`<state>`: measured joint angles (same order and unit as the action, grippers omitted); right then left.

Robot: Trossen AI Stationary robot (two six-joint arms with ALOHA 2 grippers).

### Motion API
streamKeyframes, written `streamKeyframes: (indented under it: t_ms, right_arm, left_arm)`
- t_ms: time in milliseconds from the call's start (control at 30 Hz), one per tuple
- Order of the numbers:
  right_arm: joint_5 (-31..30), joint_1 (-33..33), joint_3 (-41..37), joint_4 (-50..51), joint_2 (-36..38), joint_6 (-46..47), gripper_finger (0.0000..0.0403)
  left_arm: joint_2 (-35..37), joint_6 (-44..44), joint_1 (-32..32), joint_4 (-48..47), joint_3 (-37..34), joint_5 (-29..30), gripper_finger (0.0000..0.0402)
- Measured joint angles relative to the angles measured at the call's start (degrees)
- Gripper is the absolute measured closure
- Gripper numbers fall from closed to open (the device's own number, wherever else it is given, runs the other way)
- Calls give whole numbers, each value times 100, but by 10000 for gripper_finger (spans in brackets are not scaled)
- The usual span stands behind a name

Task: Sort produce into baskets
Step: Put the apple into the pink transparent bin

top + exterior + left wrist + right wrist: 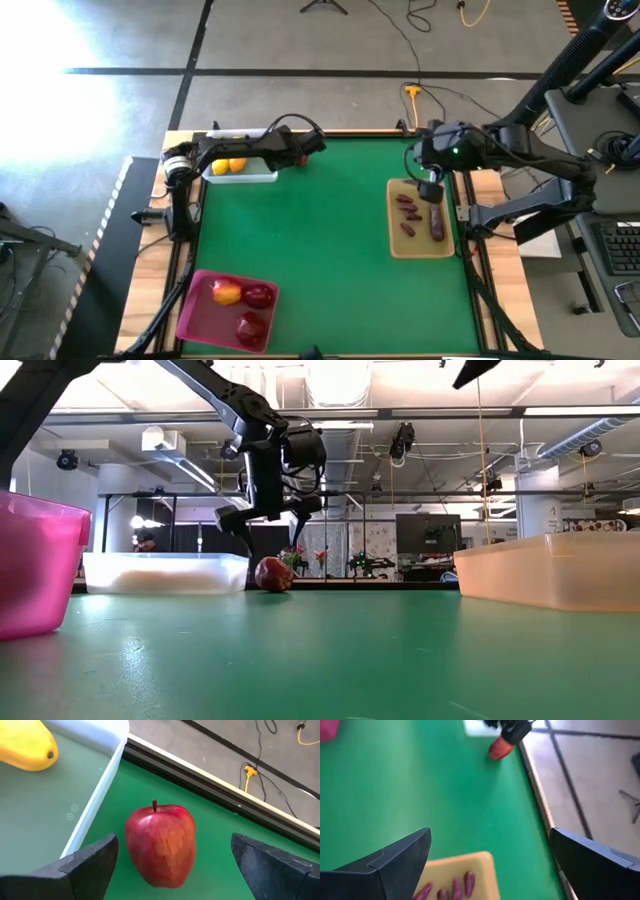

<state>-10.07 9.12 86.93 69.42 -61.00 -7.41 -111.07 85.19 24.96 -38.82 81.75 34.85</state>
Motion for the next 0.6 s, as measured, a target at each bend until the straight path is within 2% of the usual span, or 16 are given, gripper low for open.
streamKeyframes:
  t_ms: [133,367,467,600]
  right_arm:
    - [17,112,151,-191,-232,-171,3]
    - [59,143,311,-195,-469,-219,3]
    - [38,143,311,-195,-471,-117,3]
    - [-38,143,311,-198,-471,21,3]
  left_arm:
    - [-142,-32,139,71,2,-43,35]
    - [-664,-157,298,441,15,-1070,36]
    - [-675,-168,285,725,25,-974,36]
    - [-693,-201,310,583,117,-889,36]
